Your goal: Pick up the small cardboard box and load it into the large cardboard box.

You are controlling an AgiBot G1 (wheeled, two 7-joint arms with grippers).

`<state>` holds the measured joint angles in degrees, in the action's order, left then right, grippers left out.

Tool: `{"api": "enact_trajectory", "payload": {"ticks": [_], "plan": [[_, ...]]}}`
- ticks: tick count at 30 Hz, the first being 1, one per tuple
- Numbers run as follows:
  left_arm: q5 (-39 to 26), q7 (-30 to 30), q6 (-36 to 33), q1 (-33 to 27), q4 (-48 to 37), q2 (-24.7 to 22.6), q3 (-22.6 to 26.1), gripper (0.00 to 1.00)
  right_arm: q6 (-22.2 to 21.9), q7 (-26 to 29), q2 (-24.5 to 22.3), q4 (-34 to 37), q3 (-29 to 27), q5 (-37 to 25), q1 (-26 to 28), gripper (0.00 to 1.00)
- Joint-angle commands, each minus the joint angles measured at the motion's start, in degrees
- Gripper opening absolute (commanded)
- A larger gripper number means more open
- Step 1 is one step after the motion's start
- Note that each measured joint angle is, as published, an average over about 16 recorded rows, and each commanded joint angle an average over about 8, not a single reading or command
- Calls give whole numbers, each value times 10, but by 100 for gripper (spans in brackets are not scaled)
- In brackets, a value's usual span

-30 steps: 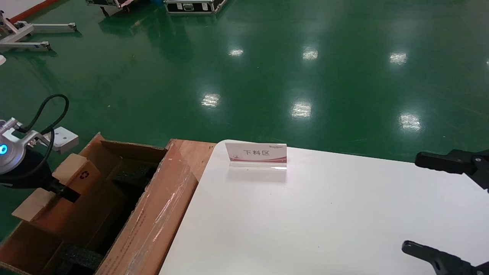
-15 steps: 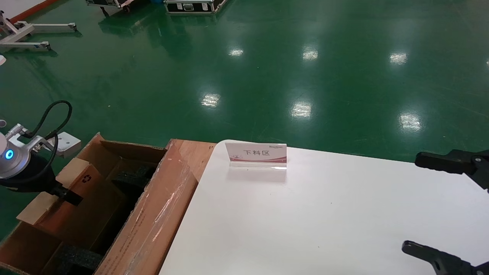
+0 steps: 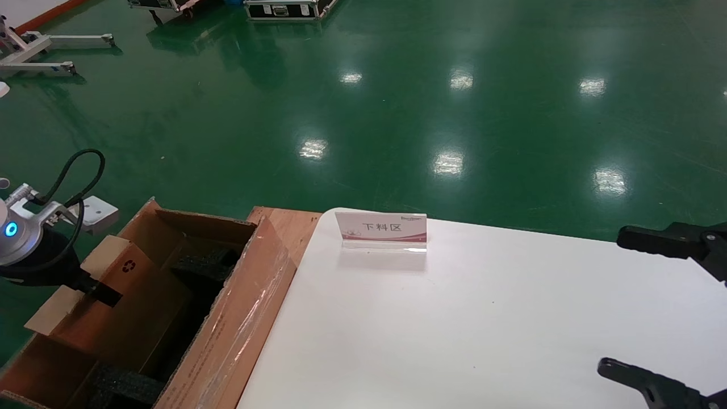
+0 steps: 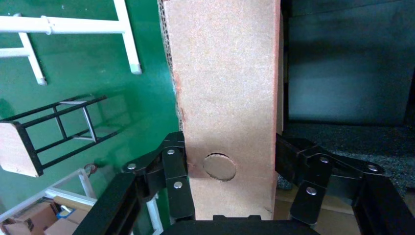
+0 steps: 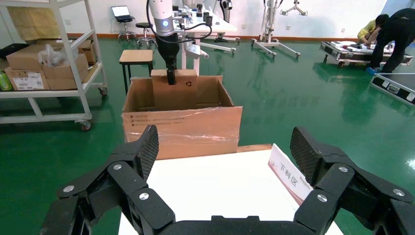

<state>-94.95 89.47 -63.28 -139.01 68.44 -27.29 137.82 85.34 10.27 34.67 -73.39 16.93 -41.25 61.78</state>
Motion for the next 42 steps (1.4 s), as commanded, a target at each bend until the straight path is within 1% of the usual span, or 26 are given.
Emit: {"api": "enact_trajectory", "payload": {"ticks": [1,14,20,24,32,36,42], "plan": [[0,0,-1,0,0,0,0,100,0,0,0,0,0,0,0,100],[-2,-1,3,-4,5,-1,-2,100,0,0,0,0,0,0,0,100],[-15,-7,14,-22,47,-14,-13,100,0,0,0,0,0,0,0,100],[-16,-22,33,-38,78,-21,-27,100,0,0,0,0,0,0,0,100],[26,-65,88,-56,93,-33,-68,100,0,0,0,1,0,0,0,100],[43,-72,98,-60,95,-41,-80,100,0,0,0,1,0,0,0,100],[53,-77,99,-58,96,-47,-92,100,0,0,0,1,0,0,0,100]]}}
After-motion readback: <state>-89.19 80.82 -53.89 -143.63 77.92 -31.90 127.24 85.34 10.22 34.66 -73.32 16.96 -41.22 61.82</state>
